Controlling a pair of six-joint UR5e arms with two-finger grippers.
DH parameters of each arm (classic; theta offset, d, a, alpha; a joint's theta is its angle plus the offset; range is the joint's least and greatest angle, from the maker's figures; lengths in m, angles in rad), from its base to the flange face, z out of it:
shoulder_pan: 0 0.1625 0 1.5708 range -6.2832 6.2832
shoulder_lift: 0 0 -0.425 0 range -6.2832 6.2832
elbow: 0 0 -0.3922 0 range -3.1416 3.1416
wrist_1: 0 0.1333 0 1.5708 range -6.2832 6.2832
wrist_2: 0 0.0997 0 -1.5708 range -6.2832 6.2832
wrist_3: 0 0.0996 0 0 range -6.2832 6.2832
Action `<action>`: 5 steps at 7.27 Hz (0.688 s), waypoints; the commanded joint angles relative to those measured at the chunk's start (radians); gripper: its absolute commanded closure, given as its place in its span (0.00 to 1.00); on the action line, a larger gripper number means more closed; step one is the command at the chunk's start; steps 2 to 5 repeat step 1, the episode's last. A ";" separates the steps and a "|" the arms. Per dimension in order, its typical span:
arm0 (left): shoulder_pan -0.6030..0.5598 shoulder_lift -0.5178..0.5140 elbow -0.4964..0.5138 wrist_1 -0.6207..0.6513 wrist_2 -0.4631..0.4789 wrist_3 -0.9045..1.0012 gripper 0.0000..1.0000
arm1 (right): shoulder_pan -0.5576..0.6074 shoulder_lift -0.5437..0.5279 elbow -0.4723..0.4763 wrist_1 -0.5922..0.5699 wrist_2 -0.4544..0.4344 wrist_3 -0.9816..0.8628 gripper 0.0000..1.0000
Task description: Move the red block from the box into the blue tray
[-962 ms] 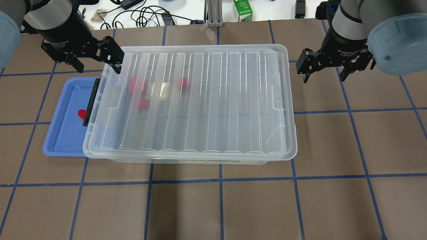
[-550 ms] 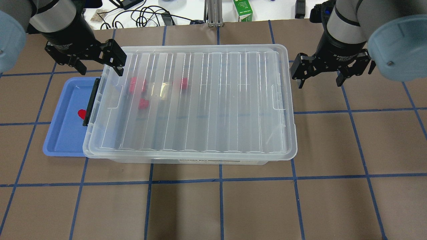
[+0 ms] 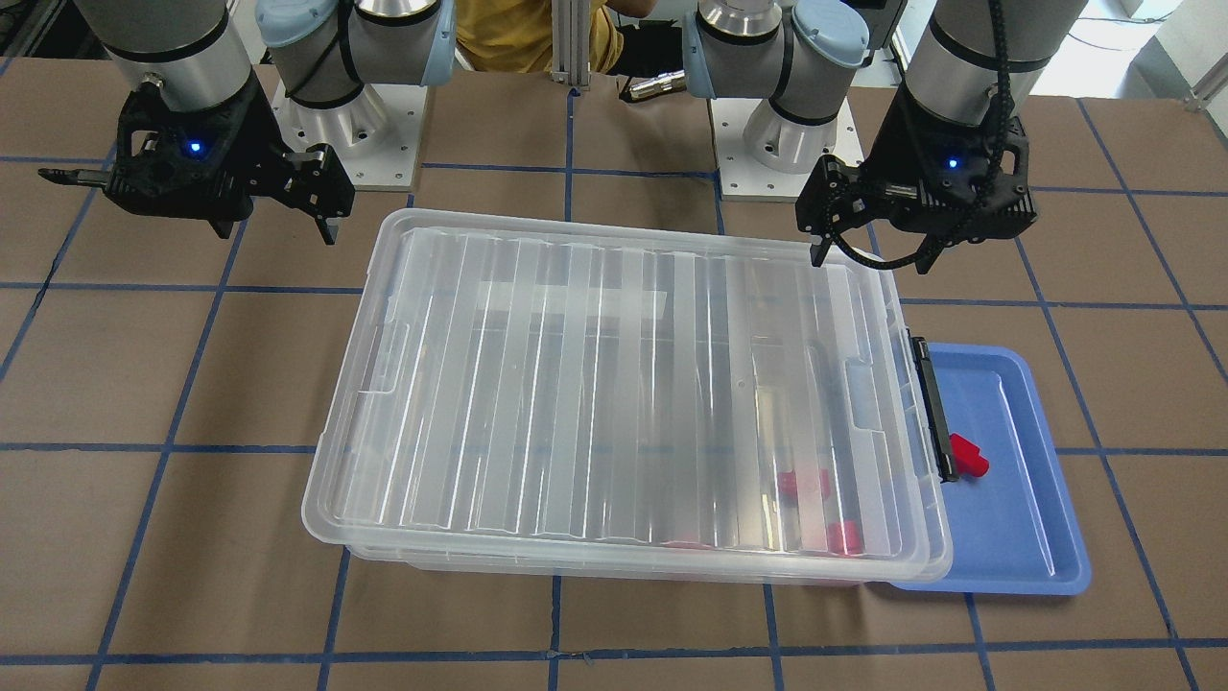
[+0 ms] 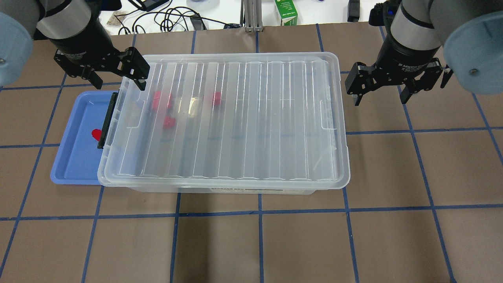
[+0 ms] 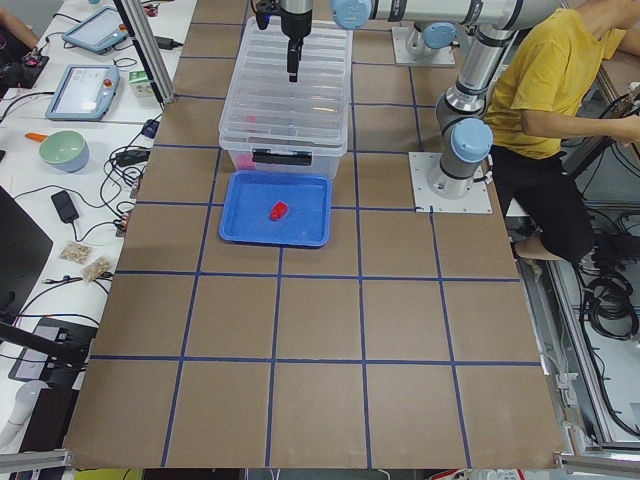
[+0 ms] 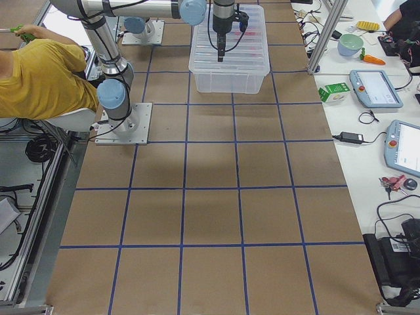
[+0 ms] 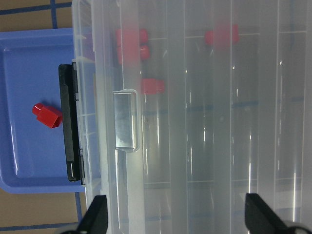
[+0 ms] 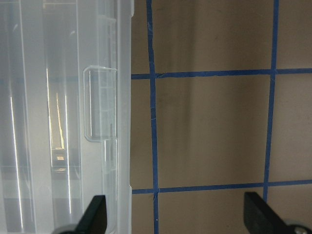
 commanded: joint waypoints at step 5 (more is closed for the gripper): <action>0.000 0.000 0.000 0.001 0.000 0.000 0.00 | -0.002 -0.004 -0.004 0.004 -0.005 0.001 0.00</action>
